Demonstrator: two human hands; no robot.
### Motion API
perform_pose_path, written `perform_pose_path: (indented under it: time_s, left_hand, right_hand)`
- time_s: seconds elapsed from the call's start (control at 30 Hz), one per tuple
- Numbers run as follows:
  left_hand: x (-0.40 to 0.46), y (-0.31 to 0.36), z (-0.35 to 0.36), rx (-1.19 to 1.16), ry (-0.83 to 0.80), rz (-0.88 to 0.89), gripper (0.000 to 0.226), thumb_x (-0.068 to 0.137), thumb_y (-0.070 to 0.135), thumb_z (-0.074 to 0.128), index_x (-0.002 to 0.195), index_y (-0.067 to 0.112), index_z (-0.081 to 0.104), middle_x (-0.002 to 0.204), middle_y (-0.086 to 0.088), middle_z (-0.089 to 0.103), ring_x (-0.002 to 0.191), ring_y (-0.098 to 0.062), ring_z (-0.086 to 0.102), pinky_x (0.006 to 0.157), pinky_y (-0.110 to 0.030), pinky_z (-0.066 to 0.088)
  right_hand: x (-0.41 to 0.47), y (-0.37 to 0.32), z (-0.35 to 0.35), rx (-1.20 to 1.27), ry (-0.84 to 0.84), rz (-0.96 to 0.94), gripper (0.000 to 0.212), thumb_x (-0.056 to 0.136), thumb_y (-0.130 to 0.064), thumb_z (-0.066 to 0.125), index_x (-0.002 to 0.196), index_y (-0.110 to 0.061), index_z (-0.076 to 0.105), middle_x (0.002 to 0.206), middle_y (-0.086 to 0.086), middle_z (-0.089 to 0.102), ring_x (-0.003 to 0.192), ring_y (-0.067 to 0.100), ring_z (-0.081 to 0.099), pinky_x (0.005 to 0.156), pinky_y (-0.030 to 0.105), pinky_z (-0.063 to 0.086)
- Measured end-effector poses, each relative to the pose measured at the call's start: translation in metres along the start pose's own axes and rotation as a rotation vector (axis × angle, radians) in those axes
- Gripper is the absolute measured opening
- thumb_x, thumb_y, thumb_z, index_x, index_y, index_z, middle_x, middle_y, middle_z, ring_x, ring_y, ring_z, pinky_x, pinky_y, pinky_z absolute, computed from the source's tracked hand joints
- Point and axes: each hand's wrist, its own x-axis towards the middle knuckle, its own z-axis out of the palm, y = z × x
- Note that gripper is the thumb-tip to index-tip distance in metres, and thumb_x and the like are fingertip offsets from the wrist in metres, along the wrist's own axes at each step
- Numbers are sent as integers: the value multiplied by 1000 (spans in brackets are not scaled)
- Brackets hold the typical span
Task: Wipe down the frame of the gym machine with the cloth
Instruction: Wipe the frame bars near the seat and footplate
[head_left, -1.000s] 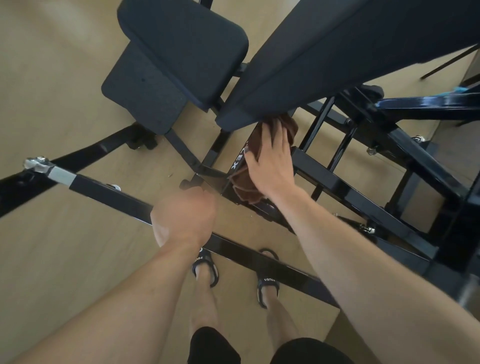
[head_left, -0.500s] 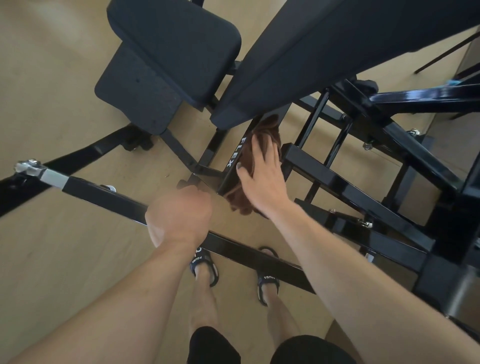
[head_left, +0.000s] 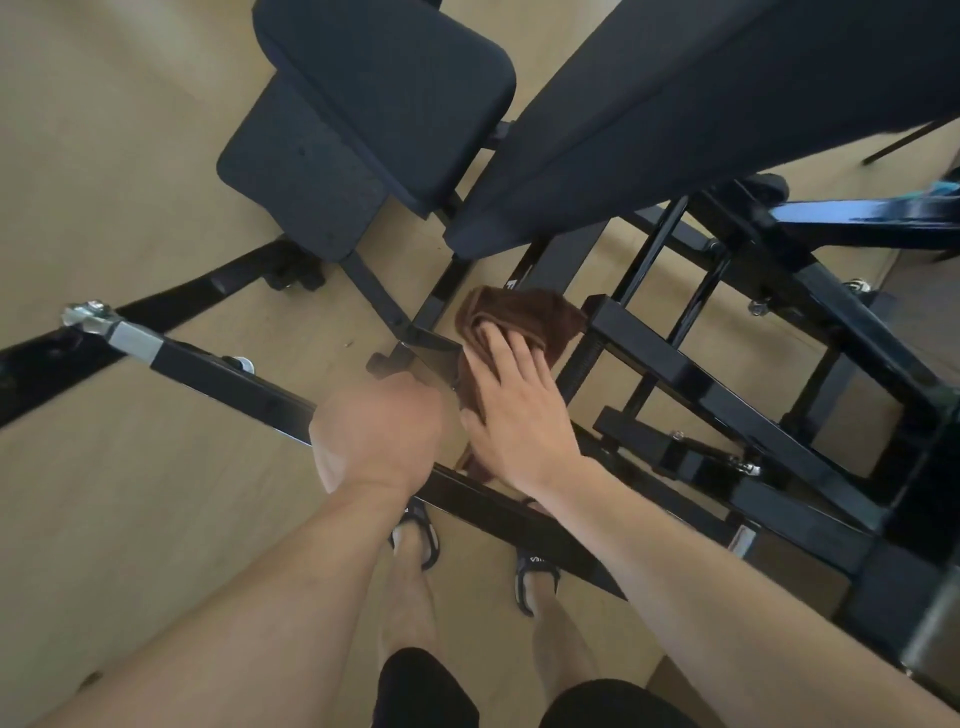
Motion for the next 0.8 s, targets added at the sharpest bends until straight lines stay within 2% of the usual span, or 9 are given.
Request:
perform_pose_path:
  time_s: [0.1, 0.23, 0.33, 0.43, 0.53, 0.63, 0.7, 0.8]
  left_hand:
    - [0, -1, 0, -16, 5, 4, 49, 95, 35, 49, 51, 21, 33, 43, 9, 38, 49, -18, 45, 56, -28, 37]
    - [1, -5, 5, -64, -9, 4, 47, 94, 34, 47, 51, 20, 36, 42, 9, 42, 50, -17, 49, 57, -28, 42]
    - [2, -6, 7, -58, -35, 6, 44, 92, 38, 42, 53, 16, 41, 43, 6, 45, 52, -22, 52, 59, -34, 50]
    - [2, -6, 5, -41, -38, 18, 43, 91, 37, 42, 54, 14, 41, 44, 4, 43, 51, -24, 51, 59, -35, 48]
    - [1, -6, 2, -16, -26, 45, 45, 92, 35, 45, 52, 18, 36, 44, 6, 38, 48, -21, 47, 56, -30, 40]
    - [0, -4, -1, -31, -8, 73, 46, 93, 36, 41, 50, 23, 31, 43, 10, 35, 46, -17, 44, 55, -28, 37]
    - [-1, -4, -1, -48, 26, 89, 45, 91, 34, 41, 50, 23, 26, 41, 11, 28, 42, -17, 38, 52, -26, 30]
    - [0, -7, 2, -54, 38, 91, 48, 89, 27, 50, 49, 22, 23, 39, 10, 23, 39, -19, 33, 51, -26, 28]
  right_hand:
    - [12, 23, -14, -49, -20, -84, 65, 103, -47, 44, 161, -25, 25, 168, 4, 21, 157, 25, 13, 124, 38, -4]
    - [40, 47, -30, -55, 10, -2, 61, 104, -47, 41, 160, -26, 26, 168, 5, 21, 157, 26, 13, 123, 35, -7]
    - [48, 33, -27, -94, 33, 38, 59, 102, -45, 42, 154, -19, 38, 164, 9, 28, 155, 30, 17, 126, 43, 2]
    - [28, 9, -19, -146, -72, -146, 54, 97, -43, 48, 146, -19, 50, 158, 8, 39, 152, 28, 24, 126, 47, 6]
    - [21, -6, -12, -183, -180, -352, 49, 97, -44, 43, 137, -20, 56, 147, 5, 52, 144, 26, 37, 126, 45, 10]
    - [48, -6, -18, -258, -268, -489, 44, 99, -48, 36, 120, -22, 65, 124, 1, 65, 121, 21, 55, 119, 41, 30]
    - [73, -1, -33, -275, -284, -480, 46, 100, -50, 33, 109, -21, 67, 111, 0, 68, 108, 20, 61, 108, 40, 40]
    - [105, 2, -52, -347, -340, -313, 44, 101, -45, 31, 99, -18, 66, 109, 5, 69, 104, 24, 62, 106, 42, 41]
